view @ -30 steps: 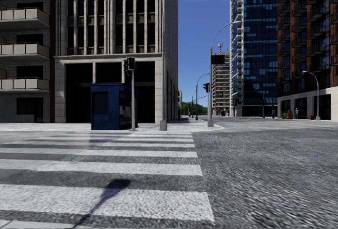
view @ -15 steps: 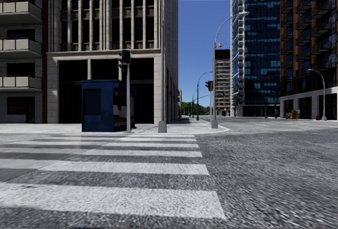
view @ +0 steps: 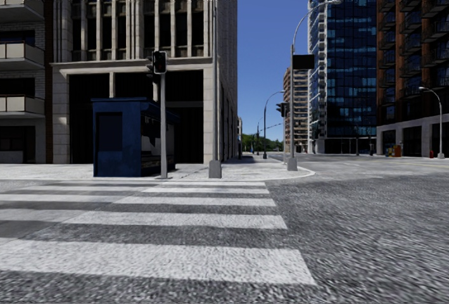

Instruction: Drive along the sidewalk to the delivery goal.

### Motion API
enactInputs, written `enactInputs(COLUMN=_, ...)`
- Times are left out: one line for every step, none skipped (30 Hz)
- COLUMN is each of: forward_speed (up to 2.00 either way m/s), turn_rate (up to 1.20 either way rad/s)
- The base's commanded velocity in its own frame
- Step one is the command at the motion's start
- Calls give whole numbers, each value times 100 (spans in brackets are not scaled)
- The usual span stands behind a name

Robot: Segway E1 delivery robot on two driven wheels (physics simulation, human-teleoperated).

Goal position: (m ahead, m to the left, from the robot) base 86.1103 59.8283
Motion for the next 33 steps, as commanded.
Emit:
enactInputs(forward_speed=200, turn_rate=0)
enactInputs(forward_speed=200, turn_rate=0)
enactInputs(forward_speed=200, turn_rate=0)
enactInputs(forward_speed=200, turn_rate=0)
enactInputs(forward_speed=200, turn_rate=0)
enactInputs(forward_speed=200, turn_rate=0)
enactInputs(forward_speed=200, turn_rate=0)
enactInputs(forward_speed=200, turn_rate=0)
enactInputs(forward_speed=200, turn_rate=0)
enactInputs(forward_speed=200, turn_rate=0)
enactInputs(forward_speed=200, turn_rate=0)
enactInputs(forward_speed=200, turn_rate=0)
enactInputs(forward_speed=200, turn_rate=0)
enactInputs(forward_speed=200, turn_rate=0)
enactInputs(forward_speed=200, turn_rate=0)
enactInputs(forward_speed=200, turn_rate=0)
enactInputs(forward_speed=200, turn_rate=0)
enactInputs(forward_speed=200, turn_rate=0)
enactInputs(forward_speed=200, turn_rate=0)
enactInputs(forward_speed=200, turn_rate=0)
enactInputs(forward_speed=200, turn_rate=0)
enactInputs(forward_speed=200, turn_rate=0)
enactInputs(forward_speed=200, turn_rate=0)
enactInputs(forward_speed=200, turn_rate=0)
enactInputs(forward_speed=200, turn_rate=-16)
enactInputs(forward_speed=200, turn_rate=-39)
enactInputs(forward_speed=200, turn_rate=-39)
enactInputs(forward_speed=200, turn_rate=-62)
enactInputs(forward_speed=200, turn_rate=-86)
enactInputs(forward_speed=200, turn_rate=-95)
enactInputs(forward_speed=200, turn_rate=-95)
enactInputs(forward_speed=200, turn_rate=-2)
enactInputs(forward_speed=200, turn_rate=0)
